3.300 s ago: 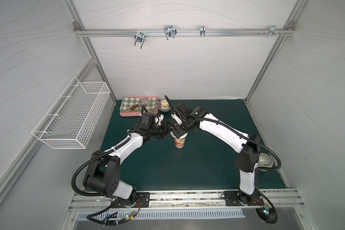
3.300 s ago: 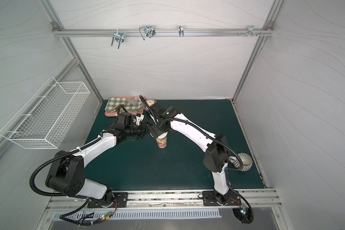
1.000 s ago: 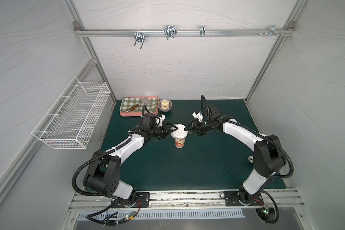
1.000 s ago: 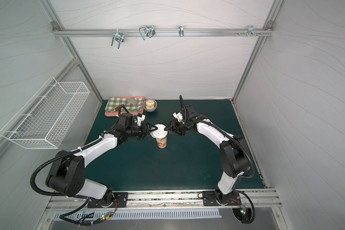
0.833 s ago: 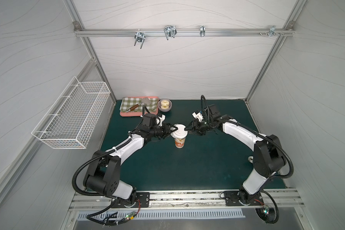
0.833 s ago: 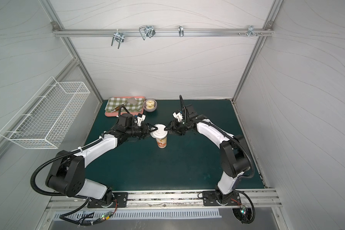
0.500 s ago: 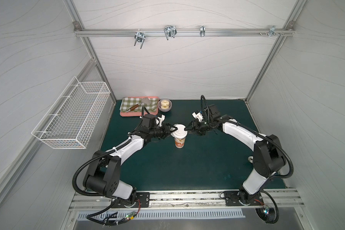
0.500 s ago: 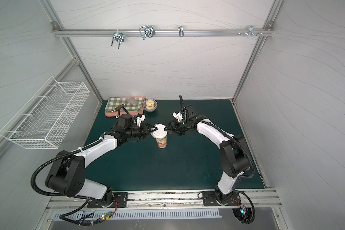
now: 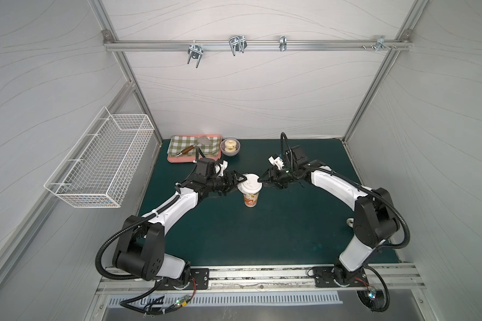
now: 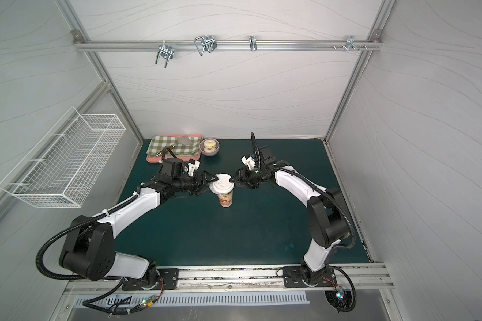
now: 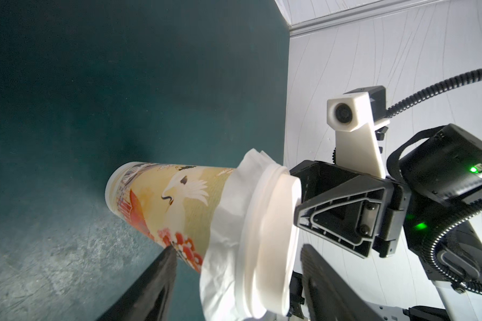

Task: Put the leak-proof paper on the milk tea cups
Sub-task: Secure the cup lid on the cup.

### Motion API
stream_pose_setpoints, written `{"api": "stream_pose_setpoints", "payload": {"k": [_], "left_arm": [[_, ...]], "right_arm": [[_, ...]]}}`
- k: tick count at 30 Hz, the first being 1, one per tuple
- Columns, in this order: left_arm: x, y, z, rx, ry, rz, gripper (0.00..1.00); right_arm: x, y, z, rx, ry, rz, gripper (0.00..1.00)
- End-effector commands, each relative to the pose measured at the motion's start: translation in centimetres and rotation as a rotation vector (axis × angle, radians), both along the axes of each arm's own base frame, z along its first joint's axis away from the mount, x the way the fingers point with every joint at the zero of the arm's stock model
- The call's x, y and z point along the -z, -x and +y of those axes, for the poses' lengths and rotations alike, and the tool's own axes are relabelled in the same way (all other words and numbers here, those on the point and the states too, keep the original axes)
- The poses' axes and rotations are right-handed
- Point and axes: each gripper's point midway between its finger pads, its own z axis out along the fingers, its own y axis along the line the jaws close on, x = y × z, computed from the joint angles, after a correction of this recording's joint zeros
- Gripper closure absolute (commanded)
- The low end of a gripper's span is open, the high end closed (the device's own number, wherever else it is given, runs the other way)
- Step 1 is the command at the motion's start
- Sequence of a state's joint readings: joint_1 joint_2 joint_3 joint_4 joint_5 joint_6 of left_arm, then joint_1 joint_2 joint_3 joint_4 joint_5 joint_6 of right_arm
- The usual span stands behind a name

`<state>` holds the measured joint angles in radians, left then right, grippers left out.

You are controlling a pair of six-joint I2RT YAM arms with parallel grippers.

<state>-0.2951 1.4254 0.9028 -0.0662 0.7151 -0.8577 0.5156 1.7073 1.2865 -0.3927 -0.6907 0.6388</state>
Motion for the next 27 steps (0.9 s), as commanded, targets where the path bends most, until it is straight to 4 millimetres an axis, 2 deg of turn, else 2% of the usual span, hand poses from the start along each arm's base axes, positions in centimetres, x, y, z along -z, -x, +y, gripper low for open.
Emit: {"api": "stream_pose_setpoints", "payload": {"k": [1, 8, 15, 18, 22, 27], "left_arm": [[-2.9, -0.6, -0.1, 0.001, 0.037, -0.056, 0.29], [-2.1, -0.5, 0.9, -0.023, 0.031, -0.040, 0.38], [-2.5, 0.2, 1.2, -0.031, 0.040, -0.058, 0.45], [-1.9, 0.5, 1.4, -0.036, 0.037, -0.047, 0.52], [-0.6, 0.6, 1.2, -0.030, 0.045, -0.013, 0.55], [-0.1, 0.6, 1.1, -0.028, 0.047, -0.003, 0.57]], "right_arm": [[2.7, 0.2, -0.7, 0.019, 0.086, 0.060, 0.50], [2.7, 0.2, -0.6, 0.018, 0.089, 0.060, 0.49], [2.6, 0.2, -0.5, 0.014, 0.089, 0.059, 0.49], [2.6, 0.2, -0.4, 0.014, 0.090, 0.061, 0.49], [2.6, 0.3, -0.4, 0.010, 0.090, 0.057, 0.49], [2.6, 0.3, -0.3, 0.010, 0.092, 0.058, 0.49]]}}
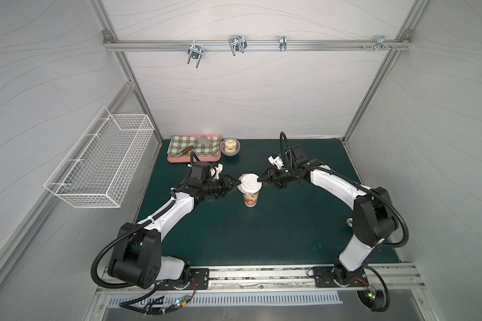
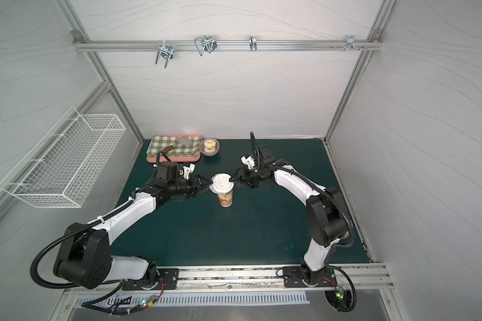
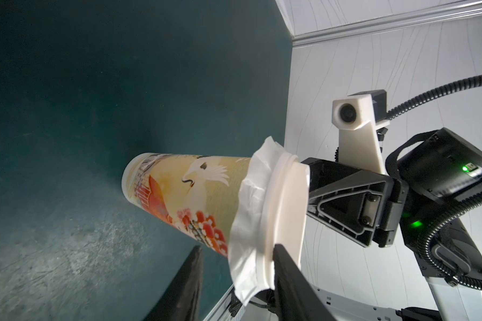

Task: Put the leak-proof paper on the milk tea cups
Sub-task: Secure the cup lid on the cup.

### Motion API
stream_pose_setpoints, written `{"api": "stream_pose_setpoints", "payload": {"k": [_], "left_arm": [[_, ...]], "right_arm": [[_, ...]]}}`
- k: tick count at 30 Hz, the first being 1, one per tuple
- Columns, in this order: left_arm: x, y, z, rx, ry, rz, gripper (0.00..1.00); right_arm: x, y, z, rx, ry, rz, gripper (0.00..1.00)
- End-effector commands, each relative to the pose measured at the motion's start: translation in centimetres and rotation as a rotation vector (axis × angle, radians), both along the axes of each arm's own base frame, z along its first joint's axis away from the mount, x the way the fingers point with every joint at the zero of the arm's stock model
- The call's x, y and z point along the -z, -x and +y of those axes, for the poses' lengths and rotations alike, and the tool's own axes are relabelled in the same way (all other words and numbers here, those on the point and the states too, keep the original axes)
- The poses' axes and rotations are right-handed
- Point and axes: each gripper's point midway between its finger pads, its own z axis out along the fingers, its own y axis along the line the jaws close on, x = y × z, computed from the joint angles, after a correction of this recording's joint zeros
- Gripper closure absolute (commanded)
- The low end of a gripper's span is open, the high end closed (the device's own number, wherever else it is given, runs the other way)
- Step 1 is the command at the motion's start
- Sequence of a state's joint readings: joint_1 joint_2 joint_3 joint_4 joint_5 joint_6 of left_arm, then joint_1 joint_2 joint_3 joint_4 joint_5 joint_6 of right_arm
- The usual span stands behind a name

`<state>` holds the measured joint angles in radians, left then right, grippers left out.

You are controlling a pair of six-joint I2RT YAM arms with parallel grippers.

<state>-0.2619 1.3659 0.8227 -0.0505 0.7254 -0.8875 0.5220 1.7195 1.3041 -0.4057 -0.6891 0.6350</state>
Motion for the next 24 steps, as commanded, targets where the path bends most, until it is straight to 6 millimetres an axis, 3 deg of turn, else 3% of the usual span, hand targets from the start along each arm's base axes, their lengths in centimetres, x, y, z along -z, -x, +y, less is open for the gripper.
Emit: {"api": "stream_pose_setpoints", "payload": {"k": [1, 13, 24], "left_arm": [[-0.8, -0.6, -0.4, 0.012, 0.033, -0.034, 0.57], [0.2, -0.9, -0.4, 0.011, 0.019, -0.016, 0.54], [3.4, 0.1, 0.5, -0.012, -0.049, 0.062, 0.61]], "right_arm": [[2.6, 0.3, -0.6, 0.017, 0.087, 0.054, 0.49], [2.8, 0.5, -0.5, 0.012, 0.091, 0.054, 0.49], [3.2, 0.7, -0.6, 0.011, 0.095, 0.062, 0.49]]}}
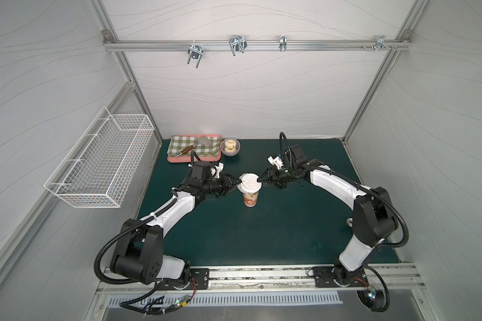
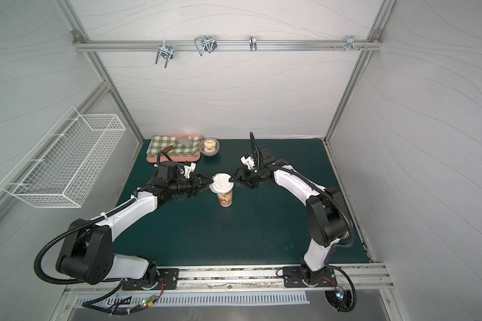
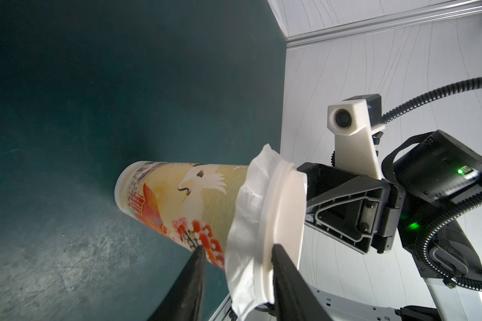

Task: Put the leak-proof paper on the milk tea cups
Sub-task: Secure the cup lid on the cup.

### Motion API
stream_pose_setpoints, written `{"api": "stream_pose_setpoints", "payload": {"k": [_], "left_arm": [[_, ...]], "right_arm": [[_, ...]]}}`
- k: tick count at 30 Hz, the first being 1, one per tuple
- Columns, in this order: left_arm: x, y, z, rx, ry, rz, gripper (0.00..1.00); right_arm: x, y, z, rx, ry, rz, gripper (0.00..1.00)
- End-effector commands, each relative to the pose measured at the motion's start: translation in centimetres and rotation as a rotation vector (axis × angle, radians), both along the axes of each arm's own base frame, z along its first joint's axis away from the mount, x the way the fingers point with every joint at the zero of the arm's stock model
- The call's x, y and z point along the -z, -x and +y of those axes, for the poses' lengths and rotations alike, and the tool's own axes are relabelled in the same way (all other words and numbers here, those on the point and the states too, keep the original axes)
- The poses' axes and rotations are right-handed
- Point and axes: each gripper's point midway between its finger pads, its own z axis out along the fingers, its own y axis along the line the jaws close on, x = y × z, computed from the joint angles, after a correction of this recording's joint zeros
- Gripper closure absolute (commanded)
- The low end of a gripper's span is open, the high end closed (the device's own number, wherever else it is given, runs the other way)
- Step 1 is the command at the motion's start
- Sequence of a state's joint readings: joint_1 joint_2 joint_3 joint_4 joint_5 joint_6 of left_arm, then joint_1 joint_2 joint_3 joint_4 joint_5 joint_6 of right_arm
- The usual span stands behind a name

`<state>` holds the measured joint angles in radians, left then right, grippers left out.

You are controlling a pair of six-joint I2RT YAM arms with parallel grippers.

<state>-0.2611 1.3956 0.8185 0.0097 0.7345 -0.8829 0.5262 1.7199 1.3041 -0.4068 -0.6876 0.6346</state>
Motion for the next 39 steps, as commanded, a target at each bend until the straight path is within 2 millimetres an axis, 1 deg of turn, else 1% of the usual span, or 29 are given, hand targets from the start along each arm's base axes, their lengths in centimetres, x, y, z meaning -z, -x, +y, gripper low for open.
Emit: {"api": "stream_pose_setpoints", "payload": {"k": [1, 2, 8, 14, 18, 23, 28, 29, 31, 37, 39], "left_arm": [[3.6, 1.0, 0.9, -0.023, -0.069, 0.099, 0.61], [4.1, 1.2, 1.0, -0.026, -0.080, 0.110, 0.63], [5.8, 1.8, 1.5, -0.036, -0.117, 0.152, 0.65], [7.1, 2.4, 2.4, -0.049, -0.180, 0.189, 0.67], [7.4, 2.5, 2.5, -0.051, -0.189, 0.199, 0.67], [7.1, 2.3, 2.5, -0.052, -0.192, 0.196, 0.66], [7.7, 2.5, 2.9, -0.062, -0.225, 0.226, 0.67], [7.6, 2.4, 2.8, -0.060, -0.218, 0.220, 0.67], [6.4, 2.0, 2.3, -0.056, -0.179, 0.198, 0.66], [0.5, 0.8, 1.4, -0.045, -0.102, 0.071, 0.58], [-1.1, 0.5, 1.2, -0.045, -0.084, 0.037, 0.54]], "right_arm": [[3.2, 0.5, -0.7, 0.017, 0.094, 0.061, 0.49], [3.2, 0.5, -0.7, 0.016, 0.093, 0.061, 0.49], [3.2, 0.5, -0.7, 0.016, 0.095, 0.061, 0.49], [3.2, 0.6, -0.7, 0.016, 0.094, 0.060, 0.49], [3.1, 0.6, -0.7, 0.016, 0.094, 0.060, 0.49], [3.2, 0.7, -0.8, 0.016, 0.096, 0.058, 0.49], [3.1, 0.6, -0.9, 0.020, 0.096, 0.057, 0.49], [3.1, 0.7, -0.8, 0.019, 0.095, 0.057, 0.49], [3.1, 0.6, -0.9, 0.020, 0.095, 0.058, 0.49], [2.9, 0.6, -0.8, 0.021, 0.094, 0.053, 0.49], [2.8, 0.6, -0.8, 0.020, 0.093, 0.052, 0.49]]}}
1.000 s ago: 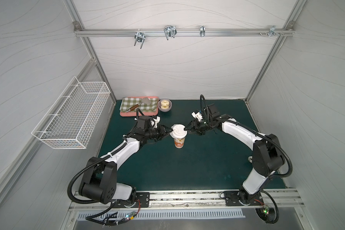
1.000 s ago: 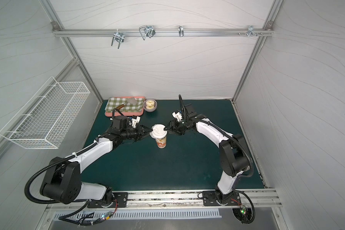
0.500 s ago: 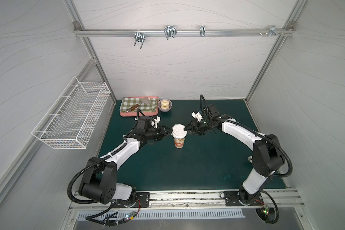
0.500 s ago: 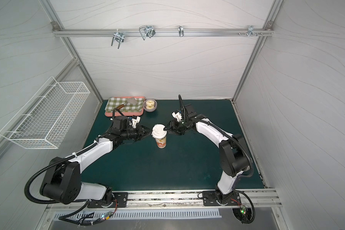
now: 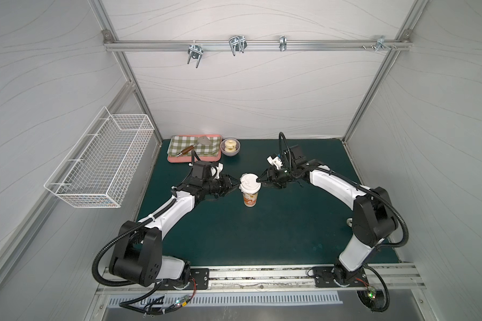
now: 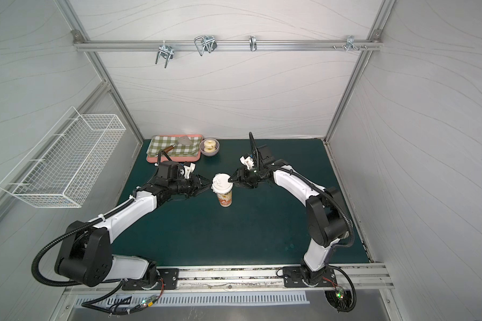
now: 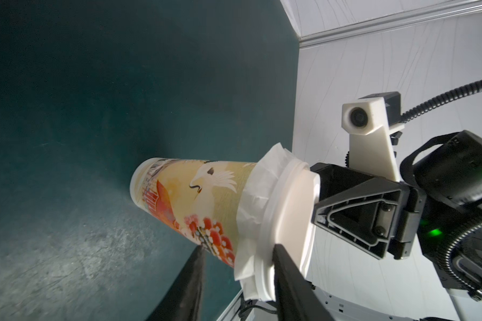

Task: Put the leak-proof paper on the milk tea cups
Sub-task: Secure the cup lid on the cup.

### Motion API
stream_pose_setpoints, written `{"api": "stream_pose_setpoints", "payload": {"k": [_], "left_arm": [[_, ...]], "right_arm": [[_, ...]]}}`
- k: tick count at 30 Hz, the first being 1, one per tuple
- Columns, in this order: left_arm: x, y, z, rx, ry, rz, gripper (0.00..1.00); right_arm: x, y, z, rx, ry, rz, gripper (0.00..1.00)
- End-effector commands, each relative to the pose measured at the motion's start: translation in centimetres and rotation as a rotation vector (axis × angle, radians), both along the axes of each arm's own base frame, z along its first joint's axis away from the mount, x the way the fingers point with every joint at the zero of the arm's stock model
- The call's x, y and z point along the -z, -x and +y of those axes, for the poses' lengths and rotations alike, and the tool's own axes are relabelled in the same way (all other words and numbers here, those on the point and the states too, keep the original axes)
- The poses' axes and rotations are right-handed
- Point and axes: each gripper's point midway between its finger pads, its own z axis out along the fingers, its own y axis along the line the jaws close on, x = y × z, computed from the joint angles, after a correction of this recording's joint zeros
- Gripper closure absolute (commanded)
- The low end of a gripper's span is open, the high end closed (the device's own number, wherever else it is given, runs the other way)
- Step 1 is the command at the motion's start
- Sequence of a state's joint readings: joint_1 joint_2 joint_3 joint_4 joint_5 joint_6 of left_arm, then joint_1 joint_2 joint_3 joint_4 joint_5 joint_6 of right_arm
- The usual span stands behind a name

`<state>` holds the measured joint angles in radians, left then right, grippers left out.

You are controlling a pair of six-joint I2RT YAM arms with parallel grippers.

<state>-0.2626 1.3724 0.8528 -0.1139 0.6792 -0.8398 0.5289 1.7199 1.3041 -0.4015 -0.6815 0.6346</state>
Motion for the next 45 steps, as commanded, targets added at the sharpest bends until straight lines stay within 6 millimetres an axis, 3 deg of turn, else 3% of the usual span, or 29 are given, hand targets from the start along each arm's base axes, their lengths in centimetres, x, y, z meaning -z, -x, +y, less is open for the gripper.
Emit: {"api": "stream_pose_setpoints", "payload": {"k": [1, 6, 8, 12, 18, 21, 32, 40, 45], "left_arm": [[-2.1, -0.1, 0.3, -0.024, -0.007, -0.001, 0.52], [-4.0, -0.5, 0.1, -0.026, 0.019, -0.040, 0.43], [-4.5, -0.7, -0.1, -0.022, 0.032, -0.055, 0.35], [-4.4, -0.8, -0.9, 0.010, 0.053, -0.051, 0.30], [-2.9, -0.4, -2.3, 0.060, 0.029, -0.026, 0.34], [-2.3, -0.3, -2.1, 0.048, 0.013, -0.018, 0.36], [-4.4, -1.7, 0.0, -0.035, 0.045, -0.069, 0.42], [-2.9, -2.9, -0.3, -0.029, 0.051, -0.041, 0.54], [-2.7, -3.4, -0.8, -0.011, 0.073, -0.038, 0.54]], "right_arm": [[2.8, 0.7, -0.9, 0.020, 0.091, 0.059, 0.49], [2.7, 0.6, -0.8, 0.019, 0.090, 0.057, 0.49], [2.7, 0.7, -0.7, 0.018, 0.089, 0.058, 0.49], [2.8, 0.7, -0.7, 0.019, 0.090, 0.060, 0.49], [2.7, 0.7, -0.6, 0.016, 0.090, 0.058, 0.49], [2.7, 0.7, -0.6, 0.017, 0.090, 0.057, 0.49], [2.7, 0.8, -0.6, 0.016, 0.088, 0.057, 0.49], [2.9, 1.0, -0.5, 0.014, 0.091, 0.060, 0.49], [2.8, 1.1, -0.5, 0.013, 0.091, 0.060, 0.48]]}}
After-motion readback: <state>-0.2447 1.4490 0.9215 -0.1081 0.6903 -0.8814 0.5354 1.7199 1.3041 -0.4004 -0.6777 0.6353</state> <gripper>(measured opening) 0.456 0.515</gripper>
